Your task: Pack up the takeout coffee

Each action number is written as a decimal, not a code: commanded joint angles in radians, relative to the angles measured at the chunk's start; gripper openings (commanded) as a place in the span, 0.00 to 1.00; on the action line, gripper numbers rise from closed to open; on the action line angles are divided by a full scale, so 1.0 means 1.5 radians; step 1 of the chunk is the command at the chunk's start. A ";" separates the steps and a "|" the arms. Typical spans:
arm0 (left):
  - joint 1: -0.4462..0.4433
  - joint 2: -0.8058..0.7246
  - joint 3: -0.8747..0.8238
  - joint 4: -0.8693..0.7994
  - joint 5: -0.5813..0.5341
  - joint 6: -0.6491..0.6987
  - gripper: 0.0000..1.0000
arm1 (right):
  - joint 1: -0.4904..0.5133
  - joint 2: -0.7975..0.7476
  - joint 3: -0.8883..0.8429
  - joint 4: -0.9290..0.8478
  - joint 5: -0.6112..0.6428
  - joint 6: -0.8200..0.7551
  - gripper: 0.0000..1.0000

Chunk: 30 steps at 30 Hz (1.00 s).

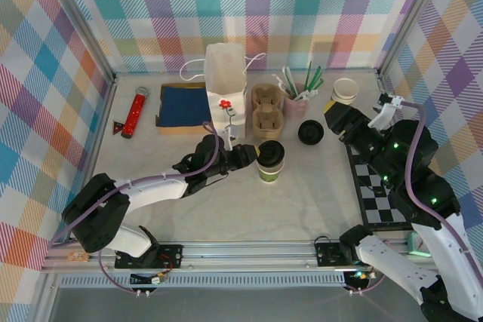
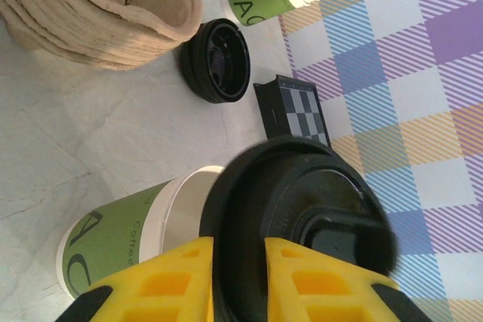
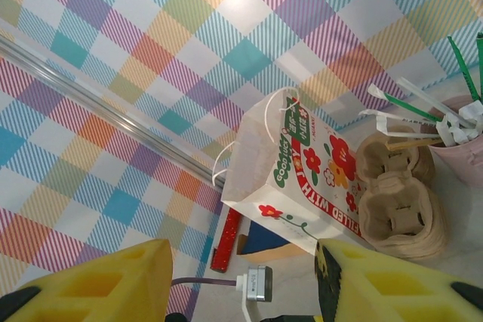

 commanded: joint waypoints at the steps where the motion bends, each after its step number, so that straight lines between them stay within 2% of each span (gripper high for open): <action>1: -0.014 0.007 0.022 -0.016 -0.012 0.019 0.21 | -0.001 -0.011 -0.005 -0.003 0.013 -0.017 0.53; 12: -0.016 0.006 0.028 -0.029 -0.021 0.025 0.21 | -0.001 -0.018 -0.010 -0.006 0.020 -0.021 0.53; 15: -0.017 -0.006 0.035 -0.040 -0.022 0.029 0.21 | -0.001 -0.007 -0.008 -0.016 0.018 -0.032 0.57; 18: -0.017 -0.016 0.046 -0.058 -0.023 0.038 0.21 | -0.001 0.028 0.003 -0.051 0.012 -0.047 0.63; 26: -0.017 -0.026 0.051 -0.060 -0.024 0.038 0.22 | -0.001 0.155 0.040 -0.145 -0.055 -0.112 0.65; 30: -0.016 -0.054 0.058 -0.084 -0.039 0.046 0.22 | 0.005 0.187 0.047 -0.178 -0.064 -0.135 0.65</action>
